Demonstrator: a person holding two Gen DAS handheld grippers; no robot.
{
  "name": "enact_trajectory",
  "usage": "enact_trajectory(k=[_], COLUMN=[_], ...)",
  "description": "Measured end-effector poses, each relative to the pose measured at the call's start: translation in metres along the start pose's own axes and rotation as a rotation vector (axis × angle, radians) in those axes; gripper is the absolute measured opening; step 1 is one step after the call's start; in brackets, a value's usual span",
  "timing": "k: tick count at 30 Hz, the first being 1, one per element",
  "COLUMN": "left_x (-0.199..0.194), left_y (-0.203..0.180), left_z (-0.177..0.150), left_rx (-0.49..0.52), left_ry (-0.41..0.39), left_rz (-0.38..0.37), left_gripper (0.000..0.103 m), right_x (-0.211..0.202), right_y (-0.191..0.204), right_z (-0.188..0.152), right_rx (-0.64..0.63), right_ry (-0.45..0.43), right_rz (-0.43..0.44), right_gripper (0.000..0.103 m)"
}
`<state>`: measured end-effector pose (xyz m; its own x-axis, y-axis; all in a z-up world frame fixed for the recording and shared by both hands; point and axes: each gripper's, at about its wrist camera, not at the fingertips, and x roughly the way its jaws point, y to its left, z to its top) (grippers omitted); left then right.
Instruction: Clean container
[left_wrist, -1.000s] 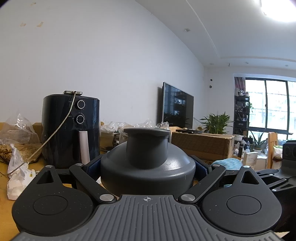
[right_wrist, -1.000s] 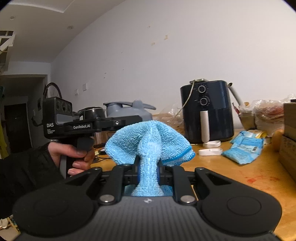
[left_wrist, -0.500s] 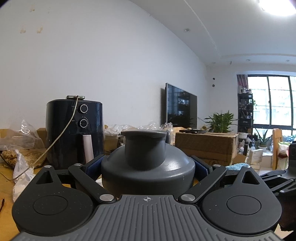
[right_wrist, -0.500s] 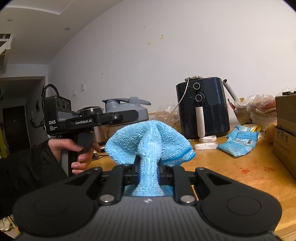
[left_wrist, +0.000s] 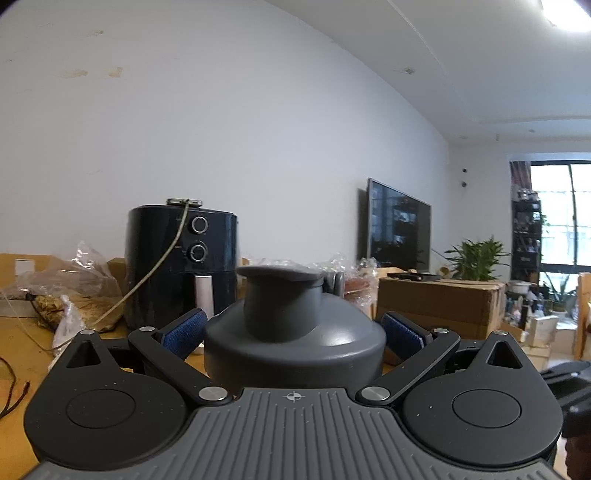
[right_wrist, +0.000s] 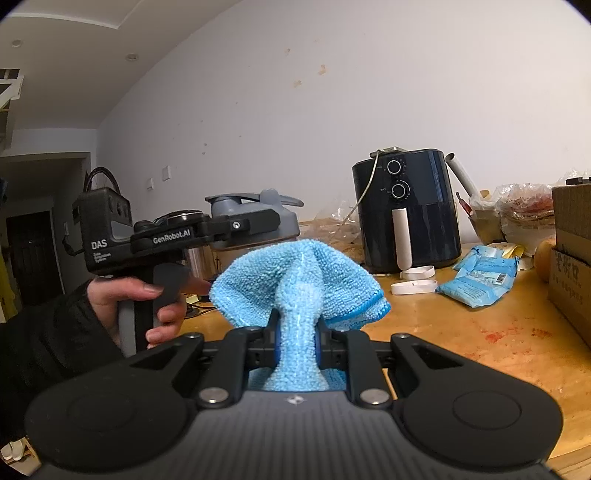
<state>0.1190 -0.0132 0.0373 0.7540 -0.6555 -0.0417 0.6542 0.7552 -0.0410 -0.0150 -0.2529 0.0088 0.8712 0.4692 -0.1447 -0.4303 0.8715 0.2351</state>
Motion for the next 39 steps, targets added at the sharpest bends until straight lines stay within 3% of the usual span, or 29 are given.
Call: enact_trajectory(k=[7, 22, 34, 39], left_x=[-0.003, 0.009, 0.020, 0.023], left_y=[-0.021, -0.055, -0.071, -0.071], left_z=[0.006, 0.006, 0.007, 0.008], left_rx=[0.017, 0.024, 0.013, -0.002], left_ry=[-0.025, 0.017, 0.022, 0.028], left_rz=[0.144, 0.420, 0.585, 0.593], left_gripper=[0.103, 0.103, 0.103, 0.103], right_x=[0.002, 0.002, 0.001, -0.001], right_y=[0.000, 0.002, 0.003, 0.002], right_z=[0.001, 0.000, -0.003, -0.004], right_rx=[0.001, -0.004, 0.006, 0.010], right_ry=[0.005, 0.020, 0.029, 0.029], right_rz=[0.008, 0.007, 0.006, 0.002], right_gripper=[0.013, 0.013, 0.013, 0.013])
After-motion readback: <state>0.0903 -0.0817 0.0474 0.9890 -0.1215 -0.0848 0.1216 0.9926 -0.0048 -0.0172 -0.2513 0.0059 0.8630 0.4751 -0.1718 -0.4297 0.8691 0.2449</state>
